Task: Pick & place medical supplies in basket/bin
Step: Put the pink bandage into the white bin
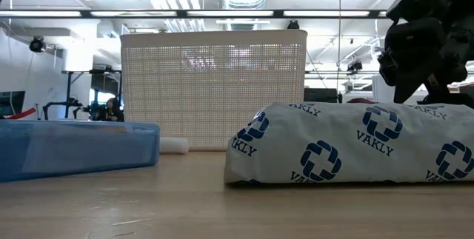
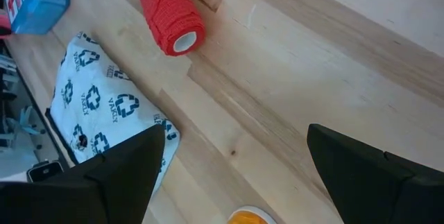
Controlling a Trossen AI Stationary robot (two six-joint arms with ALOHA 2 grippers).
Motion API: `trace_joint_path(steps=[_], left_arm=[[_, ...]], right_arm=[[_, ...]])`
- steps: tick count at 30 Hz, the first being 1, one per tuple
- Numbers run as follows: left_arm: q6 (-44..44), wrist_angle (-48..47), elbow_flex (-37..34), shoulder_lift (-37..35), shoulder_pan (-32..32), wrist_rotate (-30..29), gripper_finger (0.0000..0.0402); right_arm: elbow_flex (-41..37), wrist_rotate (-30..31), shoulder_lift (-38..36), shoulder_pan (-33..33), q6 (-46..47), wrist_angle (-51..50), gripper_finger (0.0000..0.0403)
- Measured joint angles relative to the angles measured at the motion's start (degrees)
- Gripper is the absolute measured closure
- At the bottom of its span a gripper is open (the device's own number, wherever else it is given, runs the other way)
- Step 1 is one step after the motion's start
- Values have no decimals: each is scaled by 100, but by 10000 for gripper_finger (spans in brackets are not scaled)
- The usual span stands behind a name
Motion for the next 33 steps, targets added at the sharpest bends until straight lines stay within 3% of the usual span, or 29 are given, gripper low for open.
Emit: trace_joint_path(steps=[3,4,8,12,13,15,17,19,22,25,28,30,33], left_arm=[[25,-126,-9,-433,133,-751,286],[117,-187,60,-629,176,-1277,288],[981,-898,637,-1633,449,-4473,276],[2720,-1806,1256,-2664,796,-7842,255],[3278,-1855,1355,-2911,983,-8323,254],[4774,-1701,1532,-3311,1692,-8637,258],[6573,-1306,1665,-3557,2740,-8488,265],[8333,-763,1738,-3713,3971,-7961,267],[10412,359,1728,-3704,6123,-6080,260],[10712,446,1701,-3267,8049,-3525,237],[10382,121,1686,-2573,9006,-1780,202],[10320,59,1675,-2197,9232,-1046,180],[10534,175,1807,-1923,9208,-839,157]], right_arm=[[0,31,0,-2,21,4,60],[4,74,0,0,13,20,60],[117,200,-42,0,-81,61,60],[216,301,-37,-2,-154,40,60],[237,297,-31,0,-167,49,60],[245,297,-34,-1,-144,52,60],[247,296,-35,-2,-132,49,60],[247,294,-35,0,-110,49,60],[247,293,-41,0,-179,49,60],[247,290,-51,0,-274,53,62],[247,281,-89,2,-404,53,62],[247,269,-112,2,-446,43,60],[287,231,-162,47,-674,35,56]])
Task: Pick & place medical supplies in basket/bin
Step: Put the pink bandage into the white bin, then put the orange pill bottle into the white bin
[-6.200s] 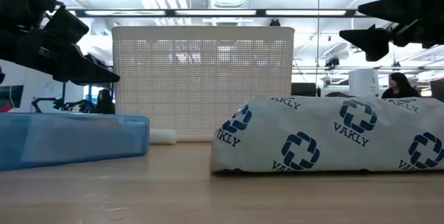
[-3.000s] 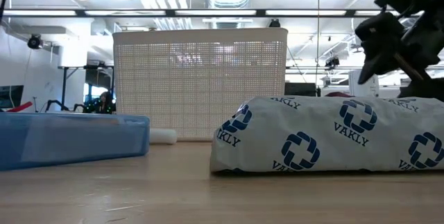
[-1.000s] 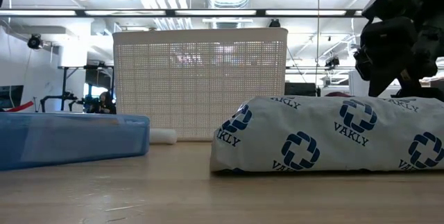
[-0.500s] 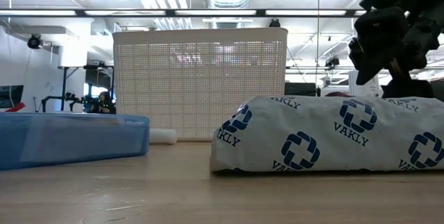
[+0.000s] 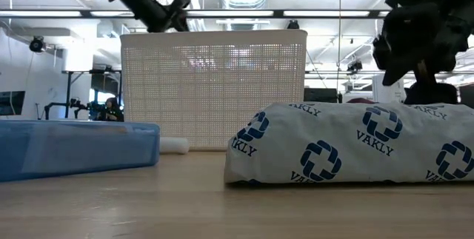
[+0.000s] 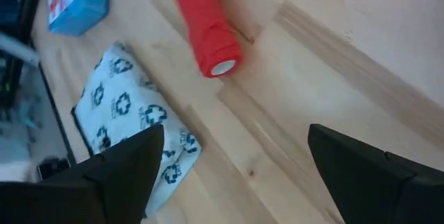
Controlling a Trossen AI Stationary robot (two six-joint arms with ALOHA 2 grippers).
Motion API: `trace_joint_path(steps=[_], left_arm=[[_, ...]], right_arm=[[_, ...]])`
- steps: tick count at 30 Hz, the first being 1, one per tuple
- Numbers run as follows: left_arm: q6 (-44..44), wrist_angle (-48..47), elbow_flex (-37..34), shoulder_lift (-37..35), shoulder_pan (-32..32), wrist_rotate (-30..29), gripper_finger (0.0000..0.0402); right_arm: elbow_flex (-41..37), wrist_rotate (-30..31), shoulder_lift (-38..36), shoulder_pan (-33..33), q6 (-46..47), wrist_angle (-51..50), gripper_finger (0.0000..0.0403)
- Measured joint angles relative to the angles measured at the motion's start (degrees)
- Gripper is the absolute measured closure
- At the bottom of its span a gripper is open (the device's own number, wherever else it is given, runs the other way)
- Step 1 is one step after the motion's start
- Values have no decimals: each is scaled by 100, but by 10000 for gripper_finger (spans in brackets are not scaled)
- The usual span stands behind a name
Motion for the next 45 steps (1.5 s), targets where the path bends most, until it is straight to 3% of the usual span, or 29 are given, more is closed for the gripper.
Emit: trace_joint_path(steps=[2,5,9,13,16,20,24,28,34,45], left_arm=[[250,-44,101,144,-140,-322,150],[563,-205,317,273,-229,-763,148],[797,-594,903,248,-480,-708,148],[1434,-831,1397,-205,-1299,-825,147],[1355,-1469,1431,-678,-1871,-1460,147],[452,-1561,1007,-1236,-2572,-1952,147],[-101,-1478,558,-1671,-3141,-2591,147],[-451,-1466,192,-1818,-3263,-2964,147],[-698,-1452,74,-1700,-3263,-2968,147],[-1004,-1488,609,-1149,-3263,-2960,147]], right_arm=[[200,113,-45,111,-455,-25,54],[846,808,-152,384,-1079,-392,56],[1799,1764,-4,773,-1489,-2460,63],[1988,1500,204,1570,-1171,-3557,64],[1957,1557,409,2601,-597,-3352,64],[1981,2473,936,3997,595,-3480,64],[2001,2879,1432,4773,1912,-3472,64],[2001,2898,1823,5144,2549,-3444,64],[1934,3181,2254,5270,2302,-3045,64],[904,3627,2294,5318,2520,-1631,65]])
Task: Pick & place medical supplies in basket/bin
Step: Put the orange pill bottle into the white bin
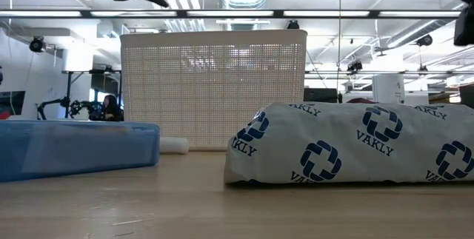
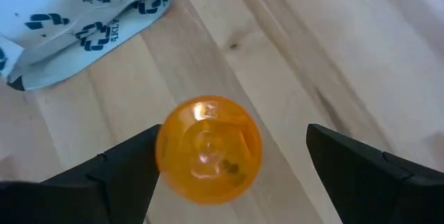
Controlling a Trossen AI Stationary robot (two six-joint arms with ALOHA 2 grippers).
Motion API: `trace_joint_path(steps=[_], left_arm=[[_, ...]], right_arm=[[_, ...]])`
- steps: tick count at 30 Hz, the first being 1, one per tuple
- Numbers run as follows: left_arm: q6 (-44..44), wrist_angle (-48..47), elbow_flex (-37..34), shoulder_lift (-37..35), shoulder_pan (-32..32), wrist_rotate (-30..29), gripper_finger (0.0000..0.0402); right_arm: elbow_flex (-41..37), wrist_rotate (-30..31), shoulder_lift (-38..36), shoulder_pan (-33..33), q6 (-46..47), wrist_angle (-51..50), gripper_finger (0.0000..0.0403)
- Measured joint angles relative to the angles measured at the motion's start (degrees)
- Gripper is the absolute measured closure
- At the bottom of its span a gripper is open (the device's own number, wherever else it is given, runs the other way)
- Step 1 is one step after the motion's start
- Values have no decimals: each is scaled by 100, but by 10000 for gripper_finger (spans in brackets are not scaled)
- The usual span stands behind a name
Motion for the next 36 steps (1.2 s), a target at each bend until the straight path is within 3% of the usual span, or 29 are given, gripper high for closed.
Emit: trace_joint_path(steps=[6,15,23,26,28,31,33,36], left_arm=[[-4,-523,321,244,0,4,147],[-367,-1116,435,298,-142,2,148],[-876,-1439,435,296,-987,3,159],[-1125,-1593,434,296,-1447,-251,160],[-1426,-1844,411,295,-1840,-625,160],[-2004,-2088,342,277,-2516,-1222,160],[-2473,-2103,225,254,-3032,-1615,160],[-3156,-2098,-19,257,-3671,-2058,160]], right_arm=[[-570,-4,-16,-2,115,962,108],[-378,323,-294,-117,352,918,264],[387,1975,-1670,-913,233,-1000,272],[840,2788,-2234,-1551,-841,-619,268],[1103,2906,-2404,-2186,-2295,276,263],[1399,2156,-2352,-3473,-4370,1896,262],[1602,1212,-2149,-4508,-4796,2417,261],[1983,-600,-1561,-6110,-4762,2426,260]])
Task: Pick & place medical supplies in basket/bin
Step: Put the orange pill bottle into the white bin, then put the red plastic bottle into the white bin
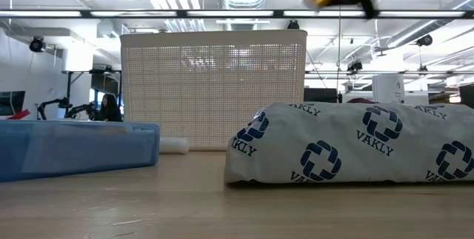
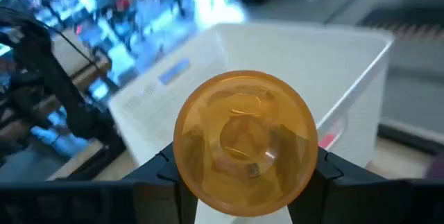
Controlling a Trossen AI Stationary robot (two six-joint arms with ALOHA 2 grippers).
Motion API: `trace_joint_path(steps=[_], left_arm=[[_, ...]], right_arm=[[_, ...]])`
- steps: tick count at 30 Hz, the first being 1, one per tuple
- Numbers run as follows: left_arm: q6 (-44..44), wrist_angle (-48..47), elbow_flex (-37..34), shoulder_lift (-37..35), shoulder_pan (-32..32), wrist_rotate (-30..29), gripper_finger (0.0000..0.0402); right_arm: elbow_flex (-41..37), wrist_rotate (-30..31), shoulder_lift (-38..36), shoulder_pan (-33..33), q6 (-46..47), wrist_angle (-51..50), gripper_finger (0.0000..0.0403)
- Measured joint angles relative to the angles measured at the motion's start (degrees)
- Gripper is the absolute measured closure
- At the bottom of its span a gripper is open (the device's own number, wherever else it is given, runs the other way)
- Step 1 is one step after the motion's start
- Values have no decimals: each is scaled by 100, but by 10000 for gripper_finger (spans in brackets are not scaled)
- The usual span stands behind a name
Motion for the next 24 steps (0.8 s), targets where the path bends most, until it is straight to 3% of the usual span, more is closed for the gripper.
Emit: trace_joint_path(steps=[3,5,11,15,19,24], left_arm=[[-704,-6,-331,0,-394,-171,160],[-1104,-7,-561,0,-590,-187,160],[-2259,14,-1149,2,-973,-180,160],[-2671,-77,-1419,0,-1069,-201,160],[-3367,-668,-1541,-1,-1060,-306,157],[-3899,-1667,-1521,-2,-1039,-105,143]], right_arm=[[495,-1699,888,-926,-139,106,259],[1088,-2165,1548,-1053,-461,141,259],[3312,-2547,3603,-1339,-1239,-1491,257],[4364,-2539,4745,-1573,-1505,-2634,240],[5094,-2535,5499,-1532,-1896,-3497,188],[5935,-2411,5864,-1324,-2289,-3897,106]])
